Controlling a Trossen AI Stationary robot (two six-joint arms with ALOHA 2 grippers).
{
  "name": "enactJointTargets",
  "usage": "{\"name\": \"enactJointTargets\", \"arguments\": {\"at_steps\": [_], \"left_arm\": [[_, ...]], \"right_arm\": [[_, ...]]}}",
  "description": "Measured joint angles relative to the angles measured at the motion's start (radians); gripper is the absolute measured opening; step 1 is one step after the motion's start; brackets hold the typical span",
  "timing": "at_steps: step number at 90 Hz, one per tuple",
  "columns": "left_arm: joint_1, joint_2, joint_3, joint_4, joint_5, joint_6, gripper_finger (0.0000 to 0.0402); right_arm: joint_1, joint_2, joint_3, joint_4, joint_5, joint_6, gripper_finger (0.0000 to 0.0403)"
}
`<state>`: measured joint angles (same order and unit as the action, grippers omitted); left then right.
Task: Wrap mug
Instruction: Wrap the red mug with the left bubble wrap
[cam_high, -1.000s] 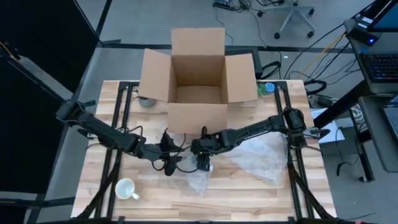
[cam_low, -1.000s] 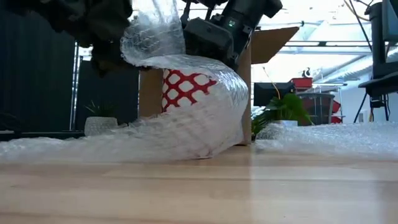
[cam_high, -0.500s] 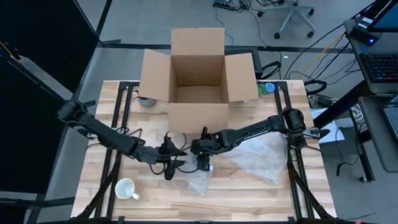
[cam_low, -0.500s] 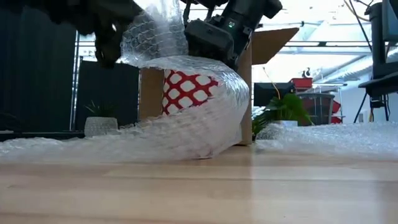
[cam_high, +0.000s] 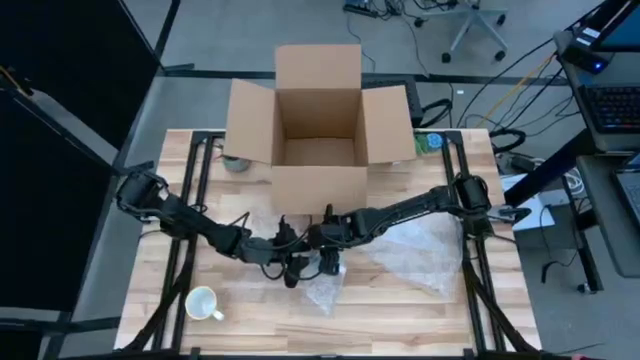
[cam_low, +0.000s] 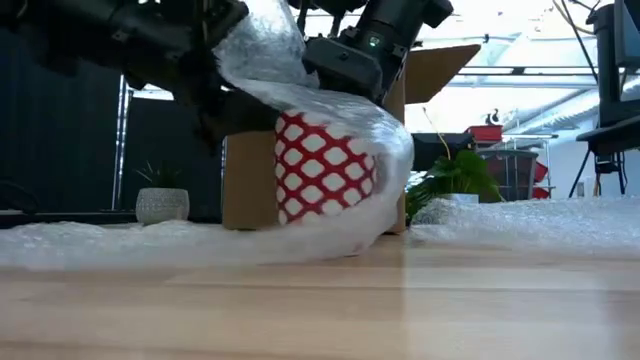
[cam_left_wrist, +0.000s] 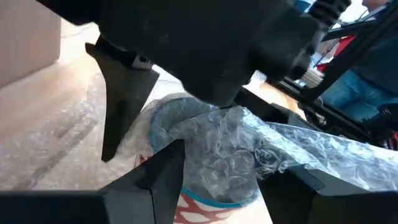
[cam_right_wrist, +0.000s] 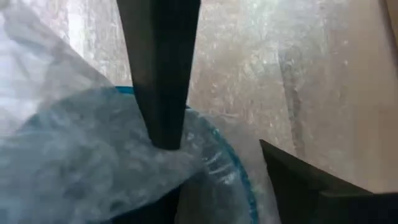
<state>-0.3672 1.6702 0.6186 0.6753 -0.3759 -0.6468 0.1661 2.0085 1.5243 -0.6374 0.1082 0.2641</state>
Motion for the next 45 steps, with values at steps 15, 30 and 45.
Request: {"name": "enactJointTargets", "arguments": {"at_steps": [15, 30, 45], "left_arm": [[0.000, -0.006, -0.002, -0.011, 0.000, 0.001, 0.0178], [0.000, -0.006, -0.003, -0.011, 0.000, 0.001, 0.0178], [0.000, -0.005, -0.003, -0.011, 0.000, 0.001, 0.0178]], "right_arm": [[-0.002, -0.002, 0.119, -0.142, -0.005, -0.027, 0.0176], [0.000, -0.003, 0.252, -0.288, -0.010, -0.055, 0.0176], [-0.001, -0.006, 0.377, -0.461, -0.009, -0.067, 0.0176]]}}
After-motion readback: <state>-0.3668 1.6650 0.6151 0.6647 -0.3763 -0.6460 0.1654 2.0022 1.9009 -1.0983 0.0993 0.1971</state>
